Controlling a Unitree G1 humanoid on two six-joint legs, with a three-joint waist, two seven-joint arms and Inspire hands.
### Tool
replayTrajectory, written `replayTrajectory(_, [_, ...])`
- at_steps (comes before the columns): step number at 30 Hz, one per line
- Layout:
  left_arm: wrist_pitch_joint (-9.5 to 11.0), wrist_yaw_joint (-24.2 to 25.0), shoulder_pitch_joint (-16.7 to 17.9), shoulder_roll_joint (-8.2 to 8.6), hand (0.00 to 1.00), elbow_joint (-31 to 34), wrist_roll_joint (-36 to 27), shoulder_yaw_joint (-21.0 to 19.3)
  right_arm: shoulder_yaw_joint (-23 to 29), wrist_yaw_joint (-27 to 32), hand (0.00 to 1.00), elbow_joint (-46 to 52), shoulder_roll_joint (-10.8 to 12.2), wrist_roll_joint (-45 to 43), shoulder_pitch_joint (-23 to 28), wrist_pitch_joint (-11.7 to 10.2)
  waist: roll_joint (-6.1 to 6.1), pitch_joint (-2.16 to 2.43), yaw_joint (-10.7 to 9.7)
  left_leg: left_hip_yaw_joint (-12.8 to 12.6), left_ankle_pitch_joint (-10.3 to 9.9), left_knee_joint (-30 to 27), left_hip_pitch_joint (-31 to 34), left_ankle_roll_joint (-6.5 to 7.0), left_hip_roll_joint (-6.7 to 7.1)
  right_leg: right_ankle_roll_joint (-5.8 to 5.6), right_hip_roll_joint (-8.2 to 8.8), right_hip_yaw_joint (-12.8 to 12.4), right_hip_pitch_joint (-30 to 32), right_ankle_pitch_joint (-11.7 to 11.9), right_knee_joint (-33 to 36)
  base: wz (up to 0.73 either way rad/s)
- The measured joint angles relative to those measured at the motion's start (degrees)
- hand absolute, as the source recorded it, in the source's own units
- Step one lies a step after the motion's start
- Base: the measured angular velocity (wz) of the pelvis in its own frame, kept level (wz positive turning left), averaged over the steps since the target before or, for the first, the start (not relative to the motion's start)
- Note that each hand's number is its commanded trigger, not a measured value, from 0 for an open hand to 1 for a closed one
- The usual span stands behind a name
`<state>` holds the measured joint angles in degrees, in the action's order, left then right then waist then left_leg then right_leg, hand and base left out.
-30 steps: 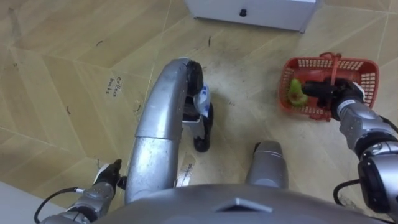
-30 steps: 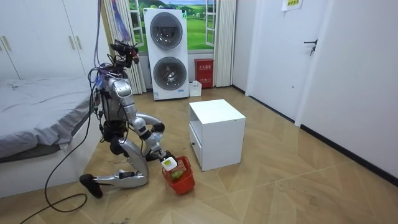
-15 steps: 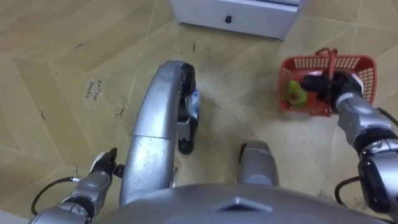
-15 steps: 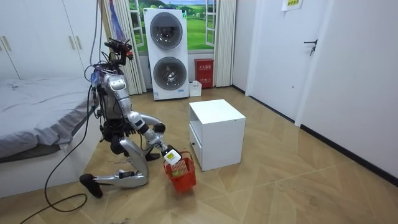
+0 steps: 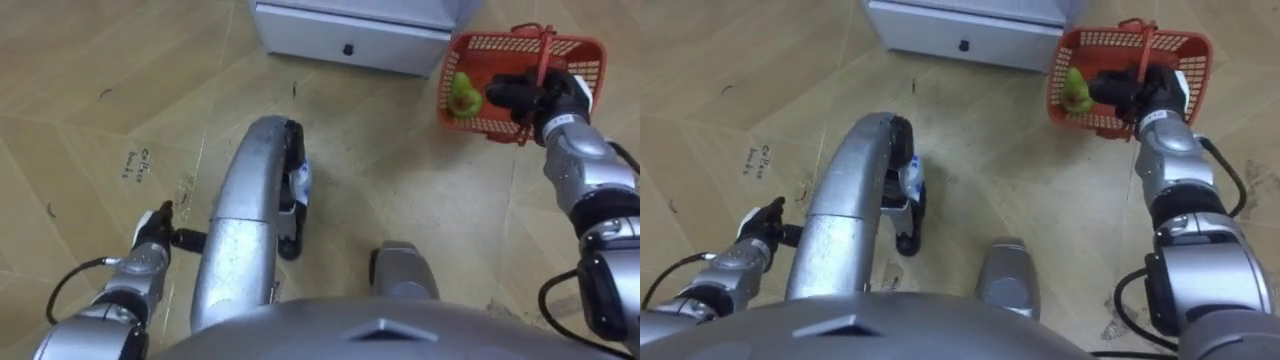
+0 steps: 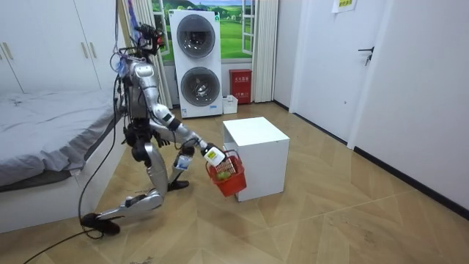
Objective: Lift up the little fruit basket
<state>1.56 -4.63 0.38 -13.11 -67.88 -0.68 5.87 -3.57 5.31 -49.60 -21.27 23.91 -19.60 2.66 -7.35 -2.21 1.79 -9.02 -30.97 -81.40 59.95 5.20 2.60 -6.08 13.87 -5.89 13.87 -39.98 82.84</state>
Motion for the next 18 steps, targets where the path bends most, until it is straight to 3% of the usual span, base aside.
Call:
replayTrajectory(1, [-0.23,-0.06,0.82,0.00,0.00,0.49,0.42,-0.71,0.15,0.02,1.00,1.40,0.03,0.07,0.02,0.08,-0.01,0.09,-0.02,0.06,0.59,2.78,-1.78,-0.03,-0.05,-0.12,0.06,0.55,-1.67,0.66,-5.22,-0.45])
replayTrajectory(2, [-0.45,-0.37,1.91,0.11,0.00,0.68,0.41,-2.46,0.74,0.12,1.00,3.99,0.02,0.20,0.42,0.07,-0.03,0.12,-0.58,0.07,1.76,8.33,-5.99,0.09,-0.06,0.12,-0.06,1.47,-5.67,3.49,-14.81,-0.37])
replayTrajectory(3, [-0.76,-1.24,3.21,0.13,0.00,1.23,0.96,-4.12,1.06,0.48,1.00,6.72,0.03,0.19,1.30,0.11,-0.25,0.32,-0.47,-0.13,2.87,13.67,-10.60,0.33,-0.04,0.11,-0.11,1.71,-8.97,8.69,-22.35,-0.38])
replayTrajectory(4, [-0.85,-1.70,3.85,0.14,0.00,1.88,1.47,-5.28,1.08,0.78,1.00,8.44,0.04,0.16,1.93,0.11,-0.32,0.35,-0.28,-0.22,3.36,16.35,-12.89,0.39,0.00,0.40,-0.13,1.86,-10.04,12.22,-24.93,-0.39])
replayTrajectory(5, [-0.90,-2.86,5.32,0.16,0.00,2.78,1.62,-6.89,1.33,1.08,1.00,10.93,0.05,0.21,3.31,0.11,-0.22,0.55,-0.20,-0.34,4.22,21.54,-17.85,0.51,0.00,0.75,-0.13,2.68,-11.66,20.92,-28.36,-0.28])
replayTrajectory(6, [-1.07,-3.92,5.52,0.01,0.00,3.28,1.78,-7.39,2.45,1.23,1.00,12.59,0.16,0.25,4.75,-0.01,-0.07,0.63,-0.01,-0.28,5.10,26.91,-22.78,0.61,0.11,1.39,-0.12,3.78,-12.25,31.18,-29.66,-0.18])
replayTrajectory(8, [-1.13,-5.25,5.44,-0.63,0.00,4.03,1.83,-7.00,4.30,1.65,1.00,14.96,0.43,-0.69,6.86,-0.19,0.13,0.88,0.28,0.26,6.18,34.08,-29.74,0.49,0.32,0.57,-0.29,4.47,-11.14,41.44,-27.73,-0.13])
replayTrajectory(10, [-1.12,-6.45,5.14,-0.94,0.00,4.25,1.38,-6.77,5.63,1.67,1.00,17.71,0.92,-2.33,7.90,-0.25,0.44,0.94,1.40,0.67,6.74,39.13,-35.50,0.23,0.18,1.63,-0.84,4.52,-5.52,36.39,-18.70,-0.29])
replayTrajectory(11, [-1.19,-7.04,5.13,-0.65,0.00,4.26,1.70,-6.76,6.07,1.67,1.00,19.25,0.92,-2.78,8.29,-0.22,1.10,1.15,1.77,2.14,6.96,41.89,-39.00,-0.17,0.20,1.72,-1.56,5.28,-1.87,31.58,-15.75,-0.31])
replayTrajectory(12, [-1.32,-7.23,5.12,-0.42,0.00,4.22,2.45,-6.73,6.23,1.77,1.00,21.18,0.90,-3.62,9.32,-0.22,2.09,1.61,1.79,4.61,7.38,44.50,-42.03,-0.89,0.12,1.73,-2.29,6.94,1.45,26.77,-15.97,-0.24])
replayTrajectory(14, [-1.43,-7.42,4.92,-0.36,0.00,4.21,2.62,-6.81,6.00,1.79,1.00,22.60,0.92,-3.96,9.49,-0.18,3.03,1.58,1.63,7.55,8.14,48.50,-46.50,-2.25,-0.67,2.15,-3.54,8.29,6.51,21.51,-21.19,0.02])
replayTrajectory(15, [-1.46,-7.50,4.64,-0.41,0.00,4.24,2.63,-6.84,5.94,2.12,1.00,23.40,0.92,-4.13,9.88,-0.18,3.49,1.61,0.96,9.20,8.71,50.21,-48.82,-3.28,-1.61,2.79,-4.36,9.47,8.85,19.97,-29.13,0.26])
replayTrajectory(16, [-1.44,-7.60,4.64,-0.48,0.00,4.31,2.64,-6.95,5.93,2.14,1.00,23.62,0.94,-4.33,9.93,-0.17,3.54,1.65,0.43,9.80,8.87,50.49,-49.56,-3.58,-1.96,3.08,-4.84,10.01,9.43,20.11,-34.58,0.52])
replayTrajectory(17, [-1.37,-7.64,4.64,-0.70,0.00,4.35,2.64,-7.29,6.03,2.48,1.00,24.48,0.86,-4.51,10.03,-0.08,2.92,1.67,-0.42,8.81,8.71,50.03,-50.73,-4.28,-2.57,4.04,-4.89,10.82,10.15,22.60,-44.37,0.43])
replayTrajectory(18, [-1.49,-7.82,5.21,0.60,0.00,4.50,2.65,-8.15,6.15,3.60,1.00,25.71,0.54,-4.61,10.70,0.02,3.75,2.45,-0.18,7.02,8.23,50.06,-51.69,-5.99,-4.73,5.24,-6.14,12.68,7.77,23.32,-45.75,0.22])
